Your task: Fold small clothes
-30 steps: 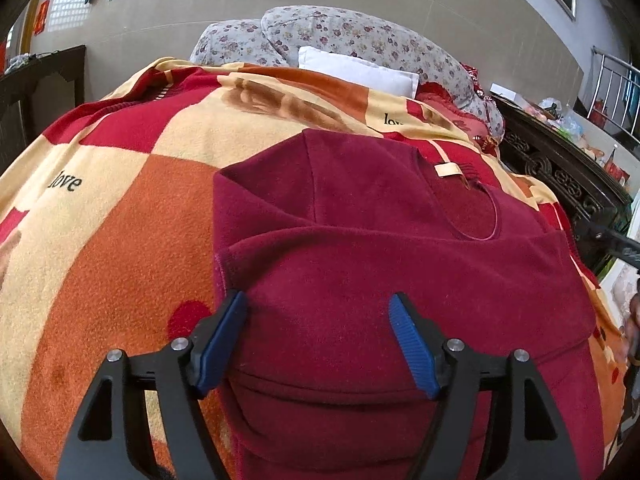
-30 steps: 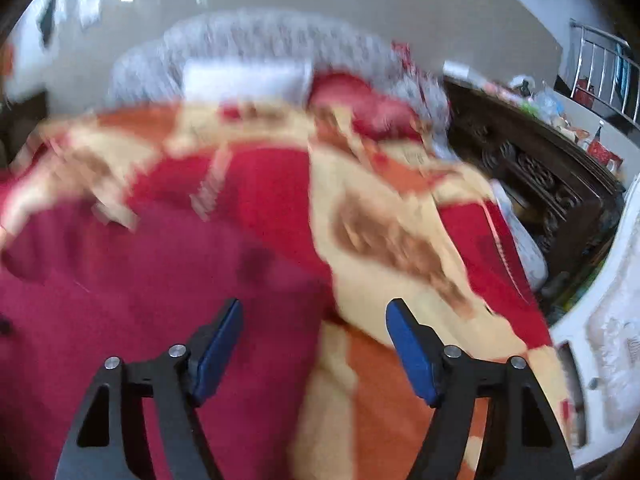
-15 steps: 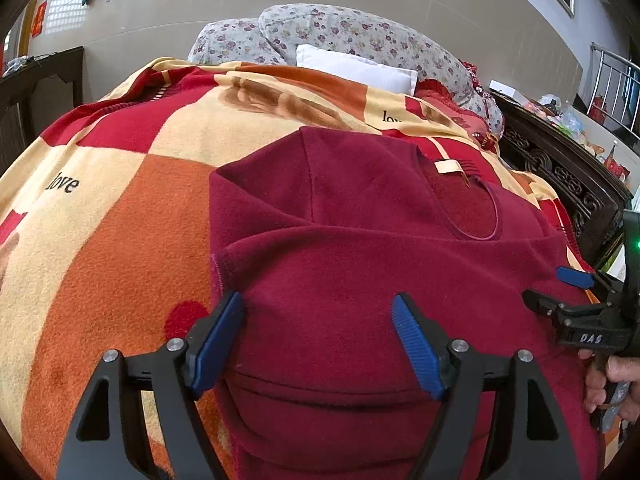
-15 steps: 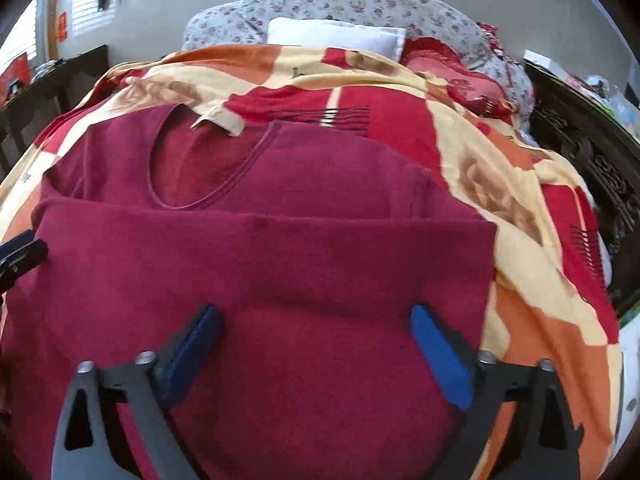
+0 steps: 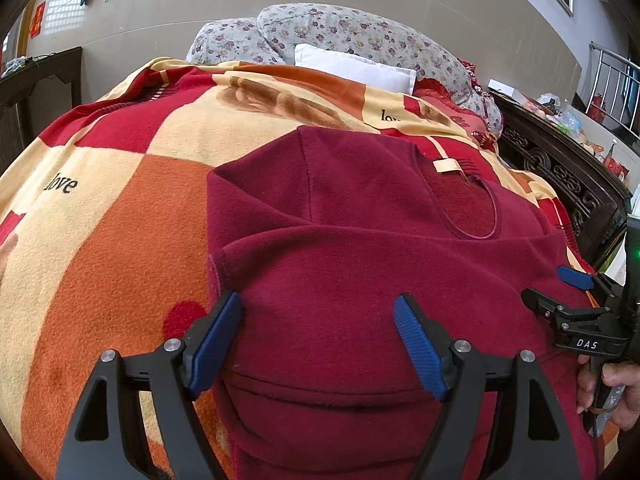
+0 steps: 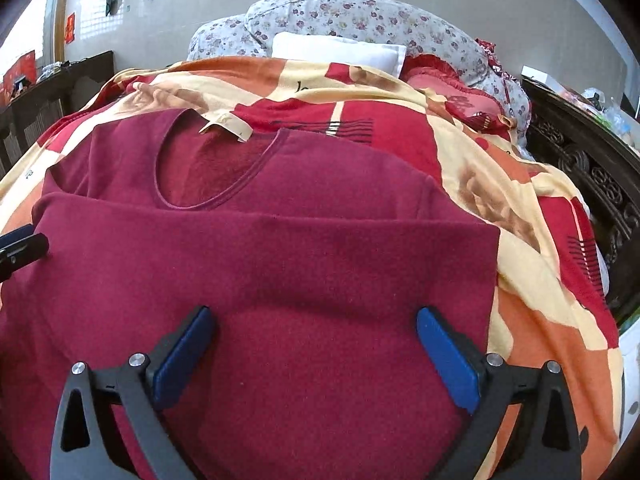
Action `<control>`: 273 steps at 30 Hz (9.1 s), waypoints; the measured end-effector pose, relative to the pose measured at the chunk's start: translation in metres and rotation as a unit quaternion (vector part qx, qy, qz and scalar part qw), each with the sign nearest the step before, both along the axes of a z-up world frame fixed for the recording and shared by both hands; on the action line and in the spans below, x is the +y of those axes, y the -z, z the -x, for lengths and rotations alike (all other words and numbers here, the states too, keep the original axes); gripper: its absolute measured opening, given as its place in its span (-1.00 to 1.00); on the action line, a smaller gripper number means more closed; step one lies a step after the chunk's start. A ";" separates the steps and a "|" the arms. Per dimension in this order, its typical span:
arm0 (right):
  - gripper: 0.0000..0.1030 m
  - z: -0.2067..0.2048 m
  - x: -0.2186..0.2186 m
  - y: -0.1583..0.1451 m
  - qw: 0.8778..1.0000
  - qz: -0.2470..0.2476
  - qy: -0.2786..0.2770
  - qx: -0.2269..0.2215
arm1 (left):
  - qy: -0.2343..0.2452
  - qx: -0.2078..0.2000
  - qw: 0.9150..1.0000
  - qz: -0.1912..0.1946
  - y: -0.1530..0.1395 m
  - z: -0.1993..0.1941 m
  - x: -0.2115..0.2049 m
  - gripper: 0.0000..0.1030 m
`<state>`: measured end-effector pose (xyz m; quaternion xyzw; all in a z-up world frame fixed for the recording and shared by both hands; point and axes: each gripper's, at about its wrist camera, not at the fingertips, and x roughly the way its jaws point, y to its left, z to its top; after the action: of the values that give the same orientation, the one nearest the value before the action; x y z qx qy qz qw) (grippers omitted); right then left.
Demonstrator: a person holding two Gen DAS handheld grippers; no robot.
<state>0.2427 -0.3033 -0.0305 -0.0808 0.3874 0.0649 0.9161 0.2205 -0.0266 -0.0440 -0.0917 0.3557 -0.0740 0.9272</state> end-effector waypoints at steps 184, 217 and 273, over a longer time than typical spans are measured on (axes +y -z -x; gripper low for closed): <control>-0.30 0.069 -0.108 -0.069 0.942 -0.330 0.041 -0.032 | 0.024 0.039 0.990 0.131 -0.049 -0.003 0.060 -0.48; 0.08 0.012 -0.044 -0.002 0.992 -0.093 0.079 0.016 | -0.031 0.073 0.996 -0.029 0.000 -0.071 0.005 0.00; 0.92 0.205 0.036 -0.012 0.994 0.024 0.013 -0.110 | 0.000 0.047 0.924 0.379 0.022 0.125 0.093 0.69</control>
<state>0.0380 -0.2675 -0.0184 -0.1043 0.2868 0.0339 0.9517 0.0959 0.0661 -0.0660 -0.4399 0.3446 -0.1985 0.8052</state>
